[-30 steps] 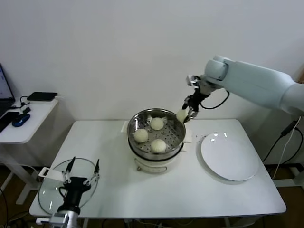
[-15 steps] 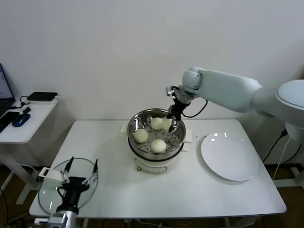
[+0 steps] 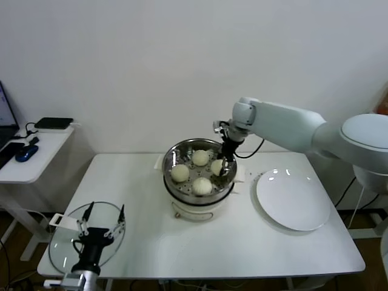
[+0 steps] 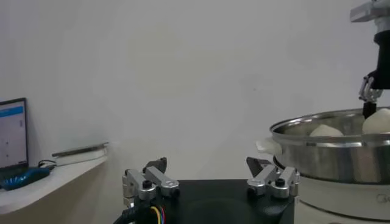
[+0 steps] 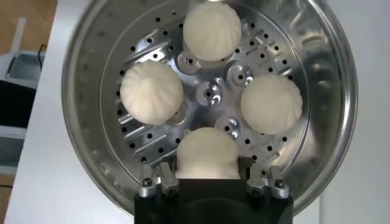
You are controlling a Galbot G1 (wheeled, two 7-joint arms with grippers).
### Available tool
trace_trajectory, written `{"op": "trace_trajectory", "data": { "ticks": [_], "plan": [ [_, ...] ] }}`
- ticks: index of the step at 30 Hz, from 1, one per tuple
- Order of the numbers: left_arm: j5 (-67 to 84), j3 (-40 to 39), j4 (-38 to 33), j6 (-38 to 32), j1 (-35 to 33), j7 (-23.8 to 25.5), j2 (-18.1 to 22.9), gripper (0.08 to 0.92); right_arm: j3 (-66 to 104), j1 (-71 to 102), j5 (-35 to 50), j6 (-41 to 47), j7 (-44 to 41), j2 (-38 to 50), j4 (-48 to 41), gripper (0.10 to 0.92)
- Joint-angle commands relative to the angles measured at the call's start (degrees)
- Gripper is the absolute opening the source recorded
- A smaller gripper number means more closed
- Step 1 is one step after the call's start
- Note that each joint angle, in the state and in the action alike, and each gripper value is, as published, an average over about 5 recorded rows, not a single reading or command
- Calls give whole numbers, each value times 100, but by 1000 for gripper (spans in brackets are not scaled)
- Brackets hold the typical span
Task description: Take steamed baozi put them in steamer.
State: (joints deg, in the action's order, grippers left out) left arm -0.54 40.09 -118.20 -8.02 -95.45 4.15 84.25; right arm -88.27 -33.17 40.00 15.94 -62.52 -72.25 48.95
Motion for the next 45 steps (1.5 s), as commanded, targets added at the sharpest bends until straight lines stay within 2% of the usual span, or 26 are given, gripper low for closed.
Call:
{"op": "trace_trajectory", "data": {
  "ticks": [1,13,20,23,38,40,45],
  "plan": [
    [44,-4,7,1,-11,1,-15,823,35,173,-240,-20,14,-52,-152,645],
    [73,3,22,-11,-30,0,-28,823,100,241,-273,-34,60,-74,-193,653],
    [84,-4,35,-4,-17,1,-40,823,131,166,-248,-34,-29,-104,-238,793],
    [84,-9,33,4,-4,2,-45,823,113,85,-215,-44,-88,-98,-225,818],
    [137,-2,-10,6,-55,-1,-95,823,204,-861,547,-262,-130,468,344,823],
    [147,1,-30,15,-55,-2,-97,823,523,-865,424,-313,-51,678,418,823],
    [121,-49,-101,9,-110,-4,-79,823,1897,-409,-525,-470,206,1312,699,823]
  ]
}}
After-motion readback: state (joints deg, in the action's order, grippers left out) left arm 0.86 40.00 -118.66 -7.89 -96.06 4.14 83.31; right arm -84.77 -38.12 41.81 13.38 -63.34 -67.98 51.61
